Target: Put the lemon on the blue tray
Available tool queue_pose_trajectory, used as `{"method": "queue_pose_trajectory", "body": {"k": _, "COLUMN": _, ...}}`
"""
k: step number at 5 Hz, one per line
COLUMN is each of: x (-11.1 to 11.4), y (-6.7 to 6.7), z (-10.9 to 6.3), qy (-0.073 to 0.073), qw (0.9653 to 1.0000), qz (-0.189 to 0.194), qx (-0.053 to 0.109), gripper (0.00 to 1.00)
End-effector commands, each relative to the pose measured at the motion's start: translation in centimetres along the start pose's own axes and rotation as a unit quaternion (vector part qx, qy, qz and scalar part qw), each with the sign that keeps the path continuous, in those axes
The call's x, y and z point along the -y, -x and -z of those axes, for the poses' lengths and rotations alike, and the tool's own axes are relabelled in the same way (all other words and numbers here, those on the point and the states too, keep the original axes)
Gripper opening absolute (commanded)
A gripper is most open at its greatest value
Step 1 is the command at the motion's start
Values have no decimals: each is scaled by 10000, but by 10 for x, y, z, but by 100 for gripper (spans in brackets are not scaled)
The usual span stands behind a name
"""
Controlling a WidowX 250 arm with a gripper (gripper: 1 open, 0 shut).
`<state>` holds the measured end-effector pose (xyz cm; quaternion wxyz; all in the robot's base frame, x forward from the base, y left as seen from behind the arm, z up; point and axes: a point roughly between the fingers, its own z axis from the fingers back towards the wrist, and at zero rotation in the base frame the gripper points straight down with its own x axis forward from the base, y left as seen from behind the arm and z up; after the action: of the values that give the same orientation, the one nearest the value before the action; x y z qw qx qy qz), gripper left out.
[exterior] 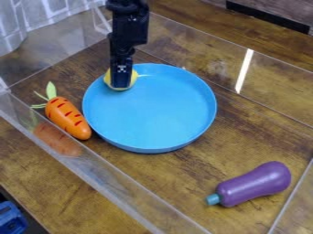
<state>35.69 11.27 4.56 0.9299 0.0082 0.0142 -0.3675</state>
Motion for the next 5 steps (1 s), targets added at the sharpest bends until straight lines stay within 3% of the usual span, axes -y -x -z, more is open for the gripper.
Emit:
{"method": "queue_pose_trajectory", "body": {"k": 1, "x": -13, "y": -1, "z": -13, "qy": -258, "qw": 9996, "qz": 24, "qx": 91, "gripper": 100}}
{"method": "queue_pose_trajectory", "body": {"k": 5, "x": -16, "y": -2, "z": 1, "qy": -200, "qw": 9994, "qz": 260, "qx": -49, "gripper": 100}}
